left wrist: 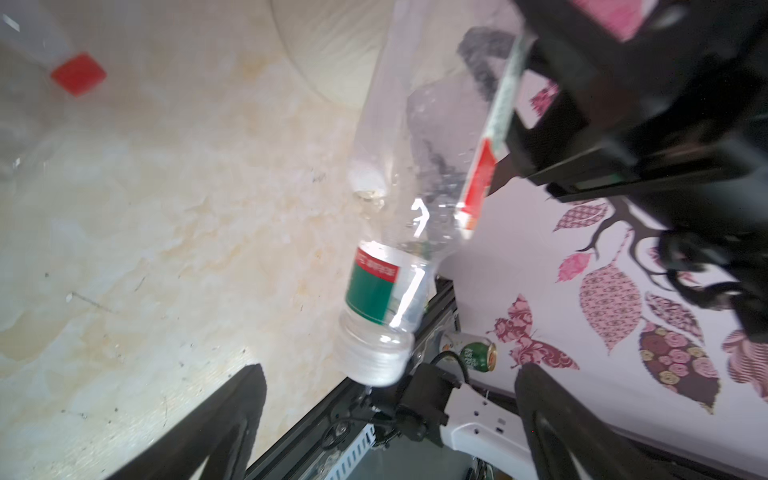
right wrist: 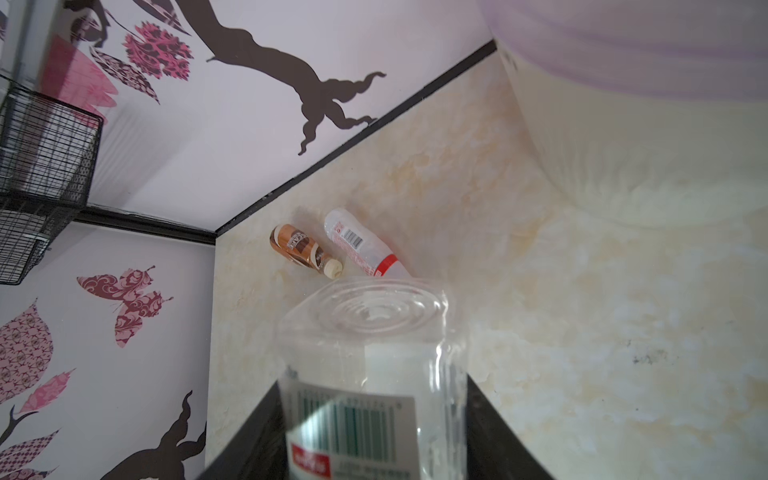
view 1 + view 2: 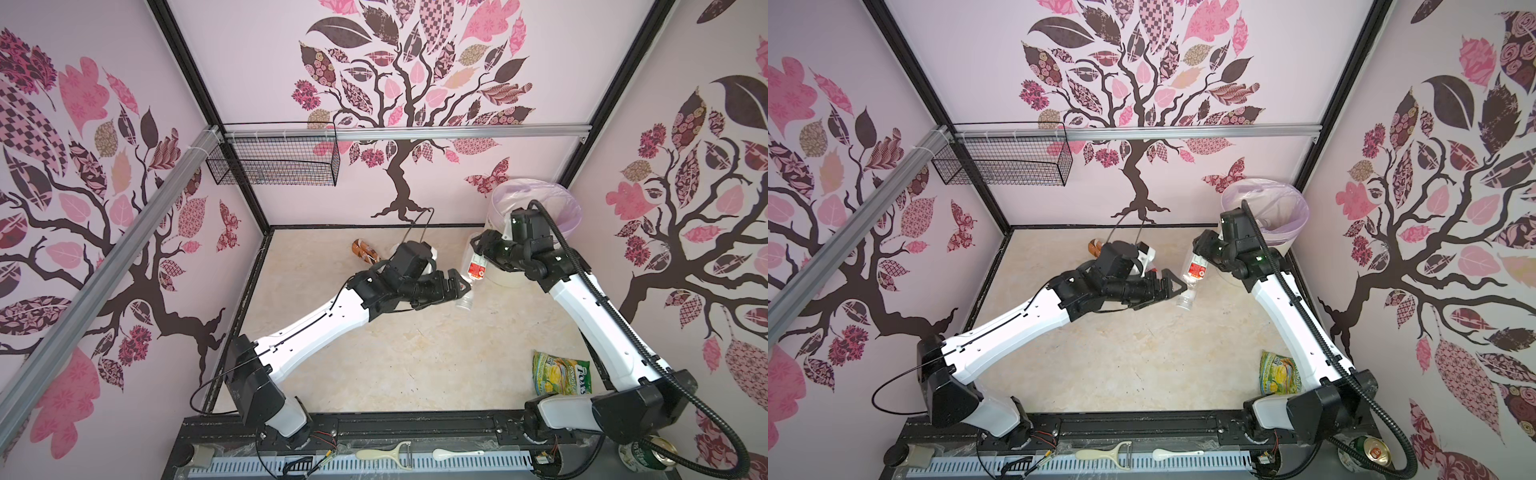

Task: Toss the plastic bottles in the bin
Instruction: 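Carry the red-labelled bottle over the bin with right gripper and release, then move right gripper back over the plain clear bottle near the pile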

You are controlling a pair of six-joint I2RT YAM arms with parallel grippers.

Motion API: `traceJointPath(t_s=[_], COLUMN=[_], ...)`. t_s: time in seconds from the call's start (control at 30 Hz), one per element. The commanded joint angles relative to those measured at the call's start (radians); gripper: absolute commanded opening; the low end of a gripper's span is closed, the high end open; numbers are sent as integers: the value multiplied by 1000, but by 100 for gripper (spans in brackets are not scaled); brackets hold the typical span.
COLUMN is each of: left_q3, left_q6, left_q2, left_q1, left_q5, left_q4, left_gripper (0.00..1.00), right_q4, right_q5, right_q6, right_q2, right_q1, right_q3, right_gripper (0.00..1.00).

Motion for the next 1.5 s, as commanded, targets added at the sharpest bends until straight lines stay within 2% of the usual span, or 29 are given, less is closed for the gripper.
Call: traceJointPath(t_s=[0.0,0.13,0.3,0.5,0.63,0.83,0.9,0.93,0.97,1.03,1.07,1.3,1.47], left_q3=[123,150,222,258,241,157,122,114,108,102,97,31,12], left_q6=[27,3,29,31,29,5,-5,-9,-8,4,12,-2,-47], left_q2=[-51,-68,-36,-10,-11,-46,-56,-60,-62,-66,-70,-64,-36], left_q1=[7,14,25,46,62,129,151,161,170,184,189,206,206], left_q5=[-71,-103,-89,-49,-21,20,33,44,53,62,62,74,87], left_q4=[-58,-10,-31,-38,-29,2,12,10,4,-21,-32,-9,24], left_gripper=[98,98,98,98,98,98,98,98,98,98,98,98,98], right_q4=[-23,46,211,344,383,381,368,329,278,182,138,203,176], right_q5=[153,322,516,613,625,615,603,600,618,664,683,691,640], right_q6=[-127,-272,-484,-601,-615,-604,-579,-560,-547,-517,-499,-504,-402], right_q2=[36,49,72,133,198,366,439,487,535,599,609,499,439], right_q1=[-5,-11,-27,-95,-128,-150,-169,-181,-188,-190,-191,-190,-191], right_q3=[170,327,493,657,735,699,676,697,741,845,883,811,777], right_gripper=[53,53,52,51,51,52,56,59,67,90,97,99,99])
